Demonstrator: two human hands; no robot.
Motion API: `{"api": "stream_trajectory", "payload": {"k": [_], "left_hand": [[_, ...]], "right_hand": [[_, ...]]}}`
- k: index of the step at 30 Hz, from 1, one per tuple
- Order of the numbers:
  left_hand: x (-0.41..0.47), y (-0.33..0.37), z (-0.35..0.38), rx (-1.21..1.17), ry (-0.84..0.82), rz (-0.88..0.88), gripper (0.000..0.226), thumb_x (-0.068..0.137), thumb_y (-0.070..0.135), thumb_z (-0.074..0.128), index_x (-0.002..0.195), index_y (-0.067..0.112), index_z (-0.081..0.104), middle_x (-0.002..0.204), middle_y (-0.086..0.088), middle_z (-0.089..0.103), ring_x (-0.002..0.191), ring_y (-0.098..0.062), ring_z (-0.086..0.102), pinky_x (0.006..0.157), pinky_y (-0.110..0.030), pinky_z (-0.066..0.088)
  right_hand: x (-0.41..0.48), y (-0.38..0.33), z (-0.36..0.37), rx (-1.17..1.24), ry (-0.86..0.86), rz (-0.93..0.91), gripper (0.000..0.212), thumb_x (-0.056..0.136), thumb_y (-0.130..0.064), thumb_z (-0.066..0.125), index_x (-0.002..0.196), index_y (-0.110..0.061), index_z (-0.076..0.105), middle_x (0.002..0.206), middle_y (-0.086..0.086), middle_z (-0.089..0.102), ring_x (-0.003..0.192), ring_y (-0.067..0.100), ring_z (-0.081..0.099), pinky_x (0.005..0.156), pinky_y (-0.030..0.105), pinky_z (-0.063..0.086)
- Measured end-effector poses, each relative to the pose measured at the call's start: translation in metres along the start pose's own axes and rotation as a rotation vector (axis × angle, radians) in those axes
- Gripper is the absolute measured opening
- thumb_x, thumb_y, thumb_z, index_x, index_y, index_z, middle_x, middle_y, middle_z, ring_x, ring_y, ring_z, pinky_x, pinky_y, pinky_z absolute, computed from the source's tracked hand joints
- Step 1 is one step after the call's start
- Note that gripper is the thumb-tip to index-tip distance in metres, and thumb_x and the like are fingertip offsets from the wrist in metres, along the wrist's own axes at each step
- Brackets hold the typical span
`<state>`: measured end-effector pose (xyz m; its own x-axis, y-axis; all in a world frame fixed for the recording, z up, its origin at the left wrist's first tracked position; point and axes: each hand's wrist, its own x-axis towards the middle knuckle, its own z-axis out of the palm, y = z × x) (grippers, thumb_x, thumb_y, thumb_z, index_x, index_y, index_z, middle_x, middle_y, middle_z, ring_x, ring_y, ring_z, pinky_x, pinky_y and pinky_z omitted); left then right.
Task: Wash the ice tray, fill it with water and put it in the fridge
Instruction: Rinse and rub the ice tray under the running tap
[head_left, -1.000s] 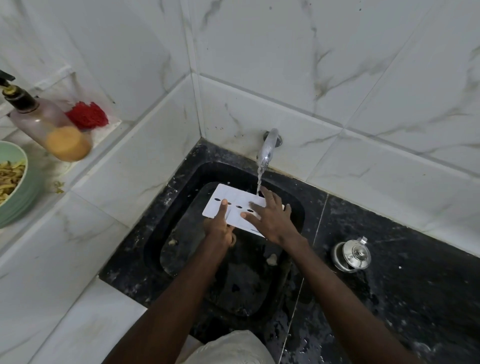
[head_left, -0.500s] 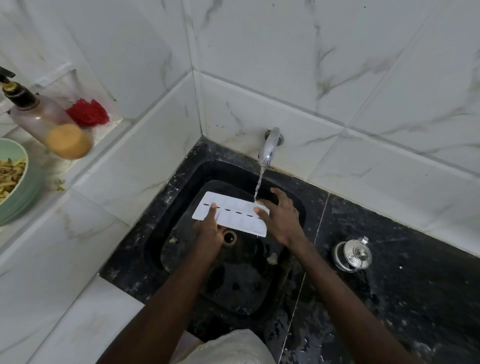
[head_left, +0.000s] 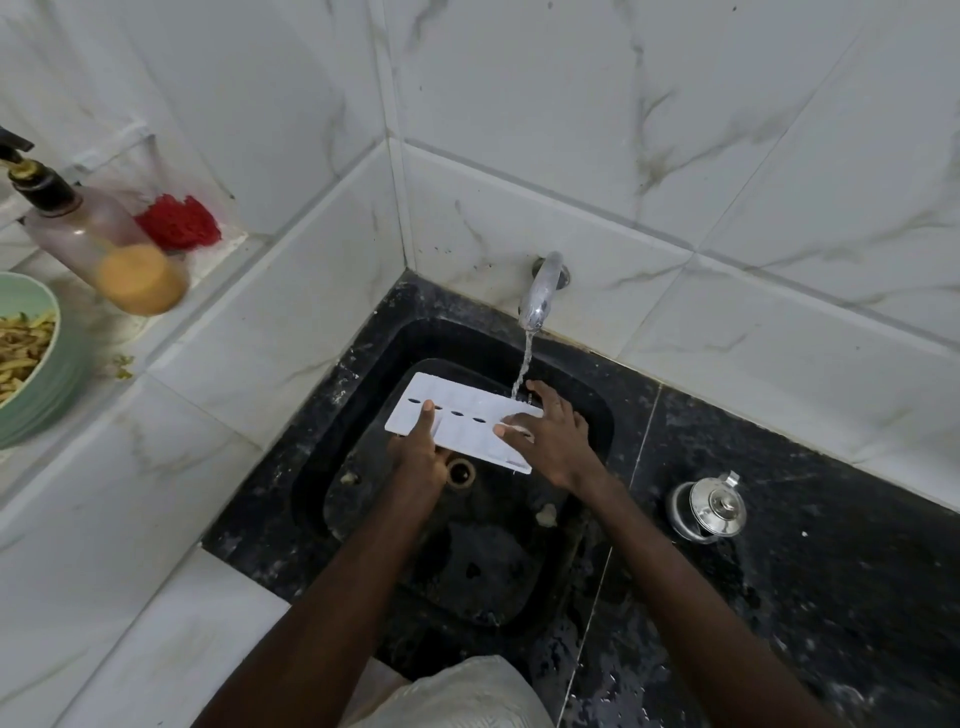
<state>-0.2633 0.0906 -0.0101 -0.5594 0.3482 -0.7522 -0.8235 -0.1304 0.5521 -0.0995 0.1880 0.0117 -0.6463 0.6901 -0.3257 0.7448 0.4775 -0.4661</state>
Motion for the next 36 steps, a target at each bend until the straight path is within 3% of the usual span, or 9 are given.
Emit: {"api": "stream_trajectory", "payload": {"k": [1, 5, 10, 12, 15, 19, 23, 29, 36], "left_hand": [[0.000, 0.001, -0.001, -0.001, -0.006, 0.004, 0.038, 0.096, 0.012, 0.073, 0.131, 0.000, 0.062, 0.130, -0.020, 0.069, 0.084, -0.025, 0.076, 0.078, -0.048, 0.062], [-0.006, -0.002, 0.006, -0.008, -0.009, -0.015, 0.048, 0.095, 0.008, 0.073, 0.139, -0.004, 0.057, 0.133, -0.022, 0.067, 0.116, -0.039, 0.069, 0.095, -0.059, 0.056], [0.000, 0.006, -0.004, 0.026, -0.074, 0.030, 0.032, 0.100, 0.011, 0.067, 0.130, -0.001, 0.061, 0.135, -0.023, 0.065, 0.101, -0.032, 0.072, 0.089, -0.054, 0.059], [-0.001, 0.005, -0.004, 0.034, -0.092, 0.014, 0.038, 0.102, 0.012, 0.065, 0.136, -0.004, 0.058, 0.138, -0.024, 0.064, 0.116, -0.040, 0.068, 0.096, -0.057, 0.056], [-0.002, -0.001, -0.002, 0.019, -0.073, -0.009, 0.045, 0.101, 0.013, 0.066, 0.142, -0.004, 0.055, 0.139, -0.025, 0.063, 0.128, -0.043, 0.062, 0.108, -0.063, 0.048], [0.005, 0.004, -0.005, 0.020, 0.114, -0.011, 0.039, 0.100, 0.016, 0.068, 0.135, 0.001, 0.060, 0.135, -0.018, 0.066, 0.122, -0.035, 0.066, 0.105, -0.055, 0.054], [0.011, 0.010, -0.009, 0.026, 0.238, 0.060, 0.036, 0.098, 0.013, 0.066, 0.133, 0.008, 0.057, 0.131, -0.019, 0.066, 0.117, -0.040, 0.068, 0.097, -0.058, 0.057], [0.007, 0.009, -0.002, 0.020, 0.181, 0.002, 0.041, 0.100, 0.010, 0.065, 0.139, 0.005, 0.055, 0.139, -0.019, 0.063, 0.122, -0.035, 0.065, 0.101, -0.053, 0.055], [0.002, 0.003, 0.005, 0.040, 0.045, -0.026, 0.040, 0.100, 0.014, 0.068, 0.137, 0.003, 0.058, 0.133, -0.019, 0.068, 0.114, -0.034, 0.069, 0.104, -0.056, 0.054]], "right_hand": [[0.001, 0.002, -0.002, -0.029, 0.025, -0.002, 0.049, 0.101, -0.070, 0.038, 0.131, -0.044, 0.067, 0.173, -0.004, 0.008, 0.159, 0.027, 0.007, 0.124, 0.067, 0.007], [0.006, -0.008, -0.004, -0.070, 0.016, 0.057, 0.060, 0.099, -0.073, 0.037, 0.138, -0.036, 0.063, 0.173, -0.002, 0.002, 0.159, 0.030, 0.003, 0.123, 0.069, 0.008], [0.003, -0.004, -0.007, -0.013, 0.002, -0.042, 0.049, 0.100, -0.071, 0.040, 0.128, -0.045, 0.069, 0.171, -0.007, 0.012, 0.158, 0.027, 0.011, 0.124, 0.065, 0.008], [0.002, 0.000, -0.008, -0.054, 0.029, -0.020, 0.044, 0.102, -0.068, 0.039, 0.129, -0.047, 0.067, 0.171, -0.004, 0.013, 0.157, 0.027, 0.012, 0.124, 0.066, 0.009], [0.004, -0.006, -0.005, -0.027, -0.074, 0.034, 0.057, 0.098, -0.074, 0.039, 0.141, -0.043, 0.060, 0.173, -0.007, 0.004, 0.159, 0.027, 0.004, 0.125, 0.064, 0.006], [-0.001, -0.002, -0.001, 0.067, -0.055, 0.007, 0.047, 0.100, -0.069, 0.044, 0.134, -0.046, 0.065, 0.172, -0.004, 0.011, 0.158, 0.030, 0.011, 0.123, 0.062, 0.012], [-0.005, 0.008, 0.003, 0.115, 0.031, 0.143, 0.044, 0.102, -0.060, 0.051, 0.135, -0.035, 0.066, 0.165, 0.006, 0.023, 0.150, 0.037, 0.028, 0.122, 0.059, 0.028], [-0.005, 0.009, 0.011, 0.097, -0.030, 0.112, 0.042, 0.103, -0.056, 0.051, 0.139, -0.038, 0.064, 0.168, 0.006, 0.019, 0.152, 0.038, 0.022, 0.120, 0.061, 0.030], [0.000, 0.002, 0.009, 0.121, -0.118, 0.124, 0.052, 0.102, -0.066, 0.042, 0.143, -0.039, 0.060, 0.173, -0.002, 0.006, 0.158, 0.038, 0.008, 0.122, 0.070, 0.014]]}}
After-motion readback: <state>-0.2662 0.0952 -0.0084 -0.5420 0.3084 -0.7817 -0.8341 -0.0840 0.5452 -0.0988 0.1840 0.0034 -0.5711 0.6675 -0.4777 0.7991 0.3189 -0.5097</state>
